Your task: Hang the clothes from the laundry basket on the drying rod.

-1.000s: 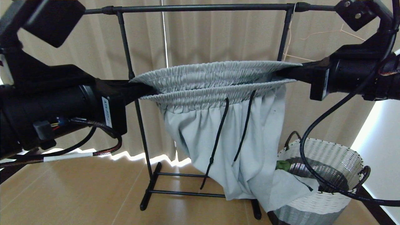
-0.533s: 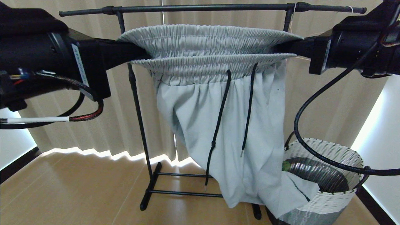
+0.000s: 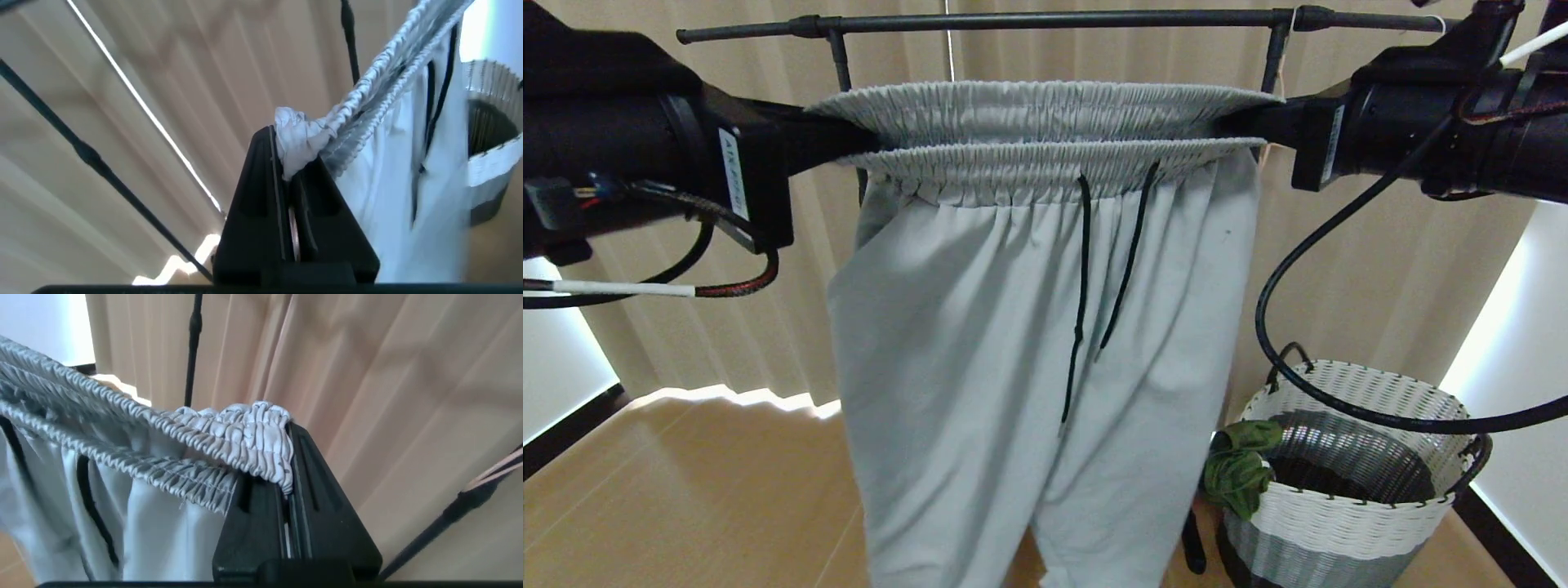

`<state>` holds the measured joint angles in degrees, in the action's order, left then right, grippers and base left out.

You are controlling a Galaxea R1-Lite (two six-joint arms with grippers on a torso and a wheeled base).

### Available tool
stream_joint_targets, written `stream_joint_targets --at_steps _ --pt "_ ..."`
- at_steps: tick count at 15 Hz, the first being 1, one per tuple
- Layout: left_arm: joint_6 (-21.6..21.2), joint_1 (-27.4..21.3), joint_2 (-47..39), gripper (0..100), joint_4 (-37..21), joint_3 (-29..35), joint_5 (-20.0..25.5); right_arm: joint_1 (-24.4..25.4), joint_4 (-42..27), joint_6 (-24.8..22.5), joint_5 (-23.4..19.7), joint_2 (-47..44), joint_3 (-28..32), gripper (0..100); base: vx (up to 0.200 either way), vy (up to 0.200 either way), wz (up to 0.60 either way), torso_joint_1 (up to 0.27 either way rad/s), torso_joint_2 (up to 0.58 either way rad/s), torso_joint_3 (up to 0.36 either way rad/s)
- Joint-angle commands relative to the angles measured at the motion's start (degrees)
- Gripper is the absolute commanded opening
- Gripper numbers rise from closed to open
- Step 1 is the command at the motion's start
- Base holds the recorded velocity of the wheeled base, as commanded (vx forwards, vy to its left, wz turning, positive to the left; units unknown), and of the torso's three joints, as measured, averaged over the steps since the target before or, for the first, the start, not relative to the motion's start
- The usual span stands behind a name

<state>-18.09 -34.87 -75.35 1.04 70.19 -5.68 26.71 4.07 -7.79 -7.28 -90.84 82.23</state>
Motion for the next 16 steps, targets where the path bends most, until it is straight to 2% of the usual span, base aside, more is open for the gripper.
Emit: stream_joint_targets --at_steps 1,2,4,7,8,10,12,16 --pt "1.74 -0.55 -2.61 0 1.60 -3.04 -0.03 -0.08 -0.20 -0.03 0.16 0.32 -2.60 0 0.000 0.000 0.00 0.000 0.00 0.000" --pt "3.85 -1.70 -3.75 0 3.09 -3.75 -0.03 -0.43 -0.47 -0.12 1.13 0.84 -4.09 0 0.000 0.000 0.00 0.000 0.00 0.000" --pt "4.73 -2.66 -4.89 0 3.71 -4.63 -0.30 -1.40 0.06 -0.03 4.38 1.46 -6.02 0 0.000 0.000 0.00 0.000 0.00 0.000" --pt "3.59 -5.21 -7.53 0 3.89 -4.28 -0.56 -6.93 2.08 1.02 5.17 2.16 -11.30 0 0.000 0.000 0.00 0.000 0.00 0.000" --pt "2.62 -5.56 -8.85 0 3.89 -3.84 -1.70 -8.08 4.98 0.93 5.26 3.66 -15.69 0 0.000 0.000 0.00 0.000 0.00 0.000" --pt "0.60 -6.27 -9.55 0 3.89 -2.96 -3.55 -8.52 8.15 1.11 5.17 5.77 -20.09 0 0.000 0.000 0.00 0.000 0.00 0.000" --pt "-0.98 -7.15 -10.61 0 3.89 -0.76 -4.69 -8.52 11.48 2.52 4.99 6.21 -20.70 0 0.000 0.000 0.00 0.000 0.00 0.000" --pt "-0.89 -7.15 -13.24 0 4.15 1.35 -6.45 -8.52 14.21 3.57 5.26 4.98 -20.61 0 0.000 0.000 0.00 0.000 0.00 0.000"
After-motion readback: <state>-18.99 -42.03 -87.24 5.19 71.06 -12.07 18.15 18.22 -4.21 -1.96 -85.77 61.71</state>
